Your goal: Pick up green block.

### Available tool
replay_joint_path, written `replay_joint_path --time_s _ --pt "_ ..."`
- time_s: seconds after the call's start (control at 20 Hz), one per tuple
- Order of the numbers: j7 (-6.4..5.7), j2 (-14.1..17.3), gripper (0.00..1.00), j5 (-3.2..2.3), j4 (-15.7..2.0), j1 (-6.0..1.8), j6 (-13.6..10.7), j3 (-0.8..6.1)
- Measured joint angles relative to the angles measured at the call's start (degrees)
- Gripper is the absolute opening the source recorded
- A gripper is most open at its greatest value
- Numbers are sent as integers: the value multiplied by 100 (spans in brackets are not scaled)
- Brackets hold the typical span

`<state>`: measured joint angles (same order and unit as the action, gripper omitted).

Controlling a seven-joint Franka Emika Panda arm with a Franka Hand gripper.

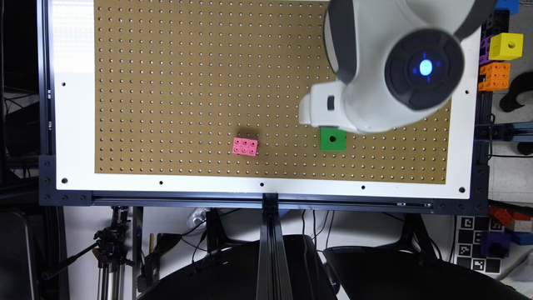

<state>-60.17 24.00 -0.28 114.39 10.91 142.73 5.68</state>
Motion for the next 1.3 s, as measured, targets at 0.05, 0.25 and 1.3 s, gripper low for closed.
replay_joint_path --time_s 0.05,0.25,1.3 --pt "0 71 100 0 -132 -1 -60 0" --pt "0 176 100 0 -361 -2 -213 0" --pt "0 1038 100 -21 -539 -16 288 -22"
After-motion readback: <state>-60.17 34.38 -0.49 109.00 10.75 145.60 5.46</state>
